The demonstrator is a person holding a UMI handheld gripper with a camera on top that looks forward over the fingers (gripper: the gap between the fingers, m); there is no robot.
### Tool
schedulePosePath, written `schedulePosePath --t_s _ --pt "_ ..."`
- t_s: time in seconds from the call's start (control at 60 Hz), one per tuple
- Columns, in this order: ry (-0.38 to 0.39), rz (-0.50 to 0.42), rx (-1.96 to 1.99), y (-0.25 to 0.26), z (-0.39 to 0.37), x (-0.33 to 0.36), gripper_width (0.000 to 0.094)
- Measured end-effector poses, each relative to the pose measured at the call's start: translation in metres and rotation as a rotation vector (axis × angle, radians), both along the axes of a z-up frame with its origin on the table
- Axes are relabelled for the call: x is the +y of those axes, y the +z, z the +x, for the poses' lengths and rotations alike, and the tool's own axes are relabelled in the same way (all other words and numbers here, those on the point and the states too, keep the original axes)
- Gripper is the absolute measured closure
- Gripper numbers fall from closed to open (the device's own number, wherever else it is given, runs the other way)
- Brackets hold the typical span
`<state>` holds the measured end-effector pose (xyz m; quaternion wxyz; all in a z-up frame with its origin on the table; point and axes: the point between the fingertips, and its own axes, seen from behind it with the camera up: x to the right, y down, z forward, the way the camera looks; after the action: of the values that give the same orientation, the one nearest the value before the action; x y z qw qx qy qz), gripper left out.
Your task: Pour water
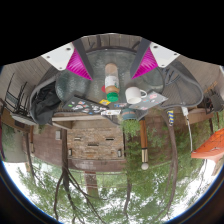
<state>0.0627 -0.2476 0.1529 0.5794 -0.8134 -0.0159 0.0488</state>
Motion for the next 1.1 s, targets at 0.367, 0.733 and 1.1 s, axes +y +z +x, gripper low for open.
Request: schedulePosePath --t_s 0.367,0.733,1.1 --pt "-0.034 0.134 0.048 -0.062 -0.016 0.167 0.0127" --pt "0.018 0.174 0.036 -0.074 -0.024 0.189 0.0510" --pt "0.023 0.086 -0.205 -0.011 0.001 0.259 0.0593"
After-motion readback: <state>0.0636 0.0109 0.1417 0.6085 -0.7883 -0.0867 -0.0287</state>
